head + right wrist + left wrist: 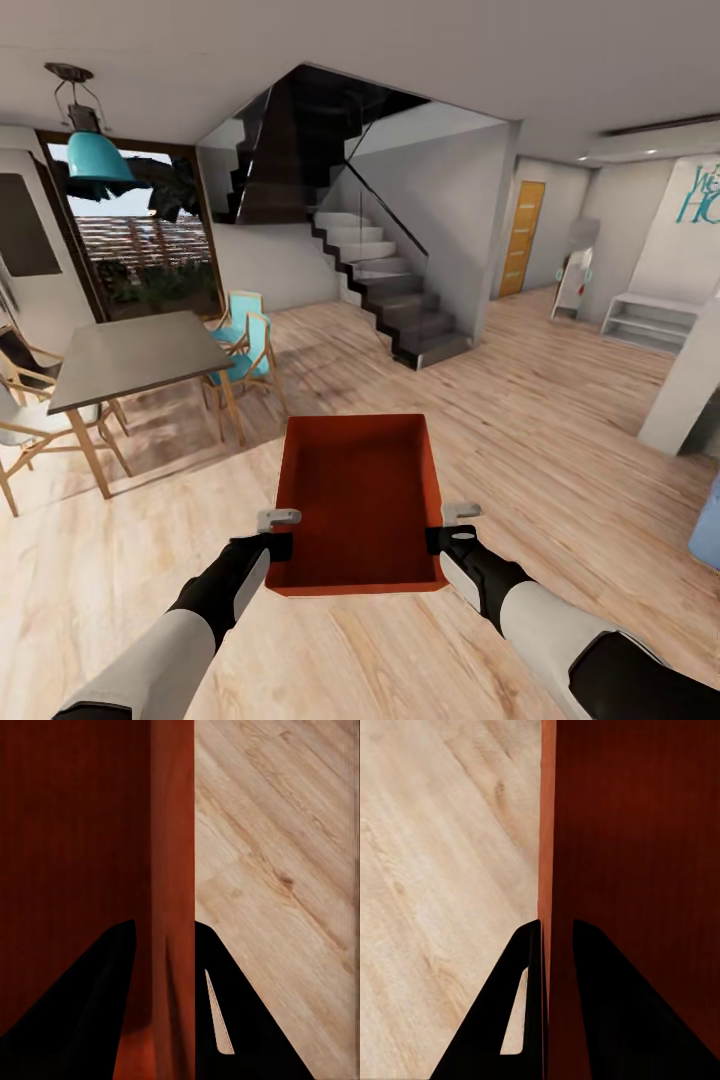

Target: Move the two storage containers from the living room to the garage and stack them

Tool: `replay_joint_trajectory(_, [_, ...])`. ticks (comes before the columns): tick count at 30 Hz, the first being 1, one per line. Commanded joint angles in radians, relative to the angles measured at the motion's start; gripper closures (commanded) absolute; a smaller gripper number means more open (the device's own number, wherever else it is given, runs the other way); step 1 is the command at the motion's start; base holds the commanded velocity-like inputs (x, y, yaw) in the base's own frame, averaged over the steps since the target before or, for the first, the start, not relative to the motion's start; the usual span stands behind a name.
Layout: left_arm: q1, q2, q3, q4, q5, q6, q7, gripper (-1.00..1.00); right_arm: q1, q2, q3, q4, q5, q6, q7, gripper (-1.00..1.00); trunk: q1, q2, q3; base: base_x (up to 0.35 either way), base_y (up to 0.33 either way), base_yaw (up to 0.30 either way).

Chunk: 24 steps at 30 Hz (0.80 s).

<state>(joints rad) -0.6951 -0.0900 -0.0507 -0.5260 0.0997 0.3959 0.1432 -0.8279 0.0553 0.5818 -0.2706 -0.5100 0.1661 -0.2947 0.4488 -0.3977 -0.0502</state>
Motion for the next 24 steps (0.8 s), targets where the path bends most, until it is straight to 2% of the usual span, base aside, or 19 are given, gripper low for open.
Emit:
replay_joint_trajectory(1, [-0.001, 0.001, 0.009, -0.005, -0.026, 0.009, 0.016, 1.0, 0.0, -0.001, 0.015, 0.001, -0.001, 0.007, -0.011, 1.0, 0.001, -0.002, -0.002, 0.323, 0.0, -0.242])
replay_joint_trajectory(24, [-0.001, 0.001, 0.009, -0.005, -0.026, 0.009, 0.015, 1.0, 0.0, -0.002, 0.014, 0.001, -0.001, 0.007, -0.011, 1.0, 0.001, -0.002, -0.002, 0.323, 0.0, -0.242])
